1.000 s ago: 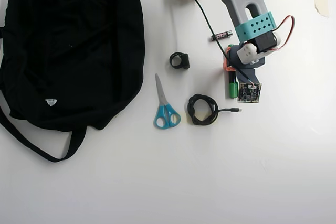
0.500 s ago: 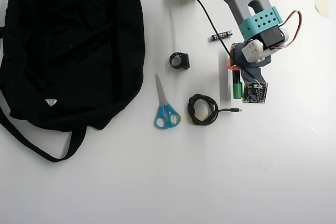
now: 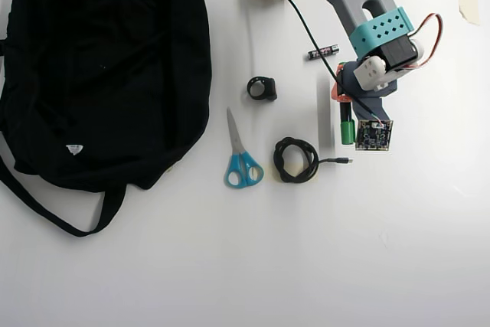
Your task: Put the green marker into the black bag
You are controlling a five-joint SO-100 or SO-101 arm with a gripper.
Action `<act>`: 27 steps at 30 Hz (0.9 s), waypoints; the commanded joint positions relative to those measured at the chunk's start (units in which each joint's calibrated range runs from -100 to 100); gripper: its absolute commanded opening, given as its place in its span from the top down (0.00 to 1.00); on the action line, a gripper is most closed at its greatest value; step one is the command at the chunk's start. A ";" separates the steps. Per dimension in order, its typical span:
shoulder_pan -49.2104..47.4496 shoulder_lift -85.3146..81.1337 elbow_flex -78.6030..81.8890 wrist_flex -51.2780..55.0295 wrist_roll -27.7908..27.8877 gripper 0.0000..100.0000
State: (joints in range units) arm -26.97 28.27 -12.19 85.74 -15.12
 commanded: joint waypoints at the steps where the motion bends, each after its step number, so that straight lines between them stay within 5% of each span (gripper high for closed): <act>1: 0.49 -1.55 -2.55 0.47 0.85 0.98; 19: 6.92 -8.10 -5.42 0.73 9.30 0.98; 27: 8.12 -15.74 -5.42 9.17 10.29 0.98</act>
State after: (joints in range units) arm -19.54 19.39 -14.94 90.98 -5.25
